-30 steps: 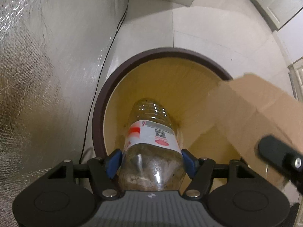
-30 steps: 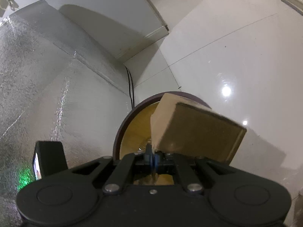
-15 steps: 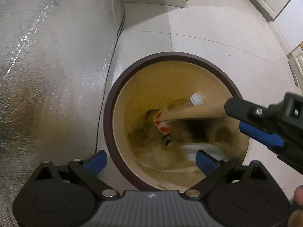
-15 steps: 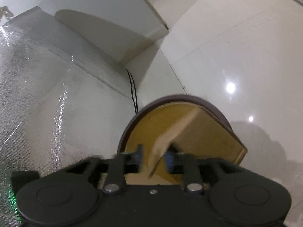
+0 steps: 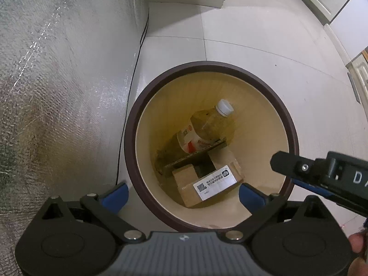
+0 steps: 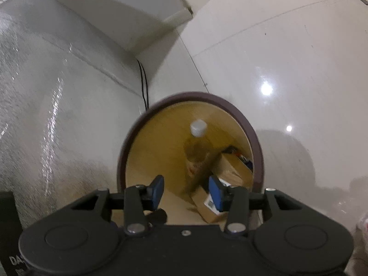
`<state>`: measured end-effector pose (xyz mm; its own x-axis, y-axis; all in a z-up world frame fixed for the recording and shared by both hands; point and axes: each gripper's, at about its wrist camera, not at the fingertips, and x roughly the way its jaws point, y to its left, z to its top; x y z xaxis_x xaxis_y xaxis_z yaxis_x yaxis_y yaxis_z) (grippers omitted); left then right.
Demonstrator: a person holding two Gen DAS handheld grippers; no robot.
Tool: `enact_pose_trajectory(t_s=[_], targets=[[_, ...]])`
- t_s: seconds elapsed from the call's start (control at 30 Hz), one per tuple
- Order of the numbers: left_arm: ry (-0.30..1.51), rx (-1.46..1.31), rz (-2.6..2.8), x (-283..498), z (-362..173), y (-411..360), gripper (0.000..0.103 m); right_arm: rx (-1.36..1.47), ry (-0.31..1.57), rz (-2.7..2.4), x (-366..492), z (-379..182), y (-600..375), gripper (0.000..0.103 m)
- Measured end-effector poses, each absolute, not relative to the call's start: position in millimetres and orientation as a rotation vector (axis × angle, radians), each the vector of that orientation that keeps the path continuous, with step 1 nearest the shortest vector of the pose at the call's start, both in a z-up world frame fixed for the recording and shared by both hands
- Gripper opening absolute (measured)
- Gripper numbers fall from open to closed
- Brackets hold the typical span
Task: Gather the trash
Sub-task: 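Open the left tool over the wastebasket while the right tool releases the box, then lift both open tools up away from the wastebasket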
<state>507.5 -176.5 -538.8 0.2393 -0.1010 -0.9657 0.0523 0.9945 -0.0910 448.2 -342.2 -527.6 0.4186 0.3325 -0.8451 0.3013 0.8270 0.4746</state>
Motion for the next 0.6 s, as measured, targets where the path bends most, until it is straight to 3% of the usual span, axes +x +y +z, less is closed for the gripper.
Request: enact_pose_trajectory(t_s=[0.2,0.37,0.6], targets=[[1.315,-0.018,-0.094,499.1,-529.0,-175.9,0.103,0.578,1.161,0.050,445.3,-515.0,-341.2,0.055],[1.299,-0.001,-0.094,490.2,-515.3,-171.6,0.103,0.468,1.126,0.065,438.8,-492.9,-338.9,0.078],[1.283,0.002,-0.069,476.7,-496.8,-157.4,0.103,0.394,1.118,0.035,426.3,-477.6,-343.0,0.094]])
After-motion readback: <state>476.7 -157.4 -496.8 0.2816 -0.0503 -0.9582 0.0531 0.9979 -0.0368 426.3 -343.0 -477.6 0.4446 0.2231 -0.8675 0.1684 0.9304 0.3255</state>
